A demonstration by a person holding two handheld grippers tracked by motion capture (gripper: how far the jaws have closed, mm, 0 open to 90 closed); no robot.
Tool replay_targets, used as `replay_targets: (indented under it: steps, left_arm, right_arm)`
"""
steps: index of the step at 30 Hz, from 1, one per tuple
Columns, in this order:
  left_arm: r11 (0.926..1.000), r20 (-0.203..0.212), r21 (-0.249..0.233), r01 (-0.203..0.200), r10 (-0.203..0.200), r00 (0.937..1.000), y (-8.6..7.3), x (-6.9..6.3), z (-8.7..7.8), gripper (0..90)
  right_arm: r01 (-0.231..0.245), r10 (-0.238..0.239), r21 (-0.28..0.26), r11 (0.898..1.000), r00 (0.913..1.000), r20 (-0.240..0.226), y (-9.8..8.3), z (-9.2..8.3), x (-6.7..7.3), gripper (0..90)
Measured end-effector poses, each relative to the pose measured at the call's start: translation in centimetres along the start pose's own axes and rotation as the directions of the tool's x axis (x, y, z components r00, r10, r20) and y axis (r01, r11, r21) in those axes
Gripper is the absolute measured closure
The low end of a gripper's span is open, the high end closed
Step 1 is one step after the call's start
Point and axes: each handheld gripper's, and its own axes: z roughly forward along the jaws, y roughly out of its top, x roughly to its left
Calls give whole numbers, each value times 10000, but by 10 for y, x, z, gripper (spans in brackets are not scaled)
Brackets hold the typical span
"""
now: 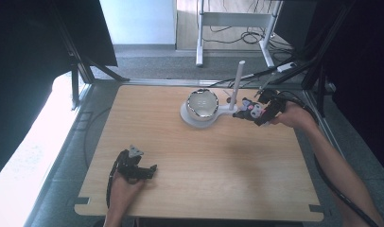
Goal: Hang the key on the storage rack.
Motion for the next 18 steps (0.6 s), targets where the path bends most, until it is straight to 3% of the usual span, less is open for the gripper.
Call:
replay_targets:
  steps: [18]
  left_arm:
    - [10000, 6, 3, -23, 23, 10000, 0, 0, 0, 41]
  right_arm:
    - [-1056, 1077, -390, 9936, 9926, 564, 7, -23, -45, 434]
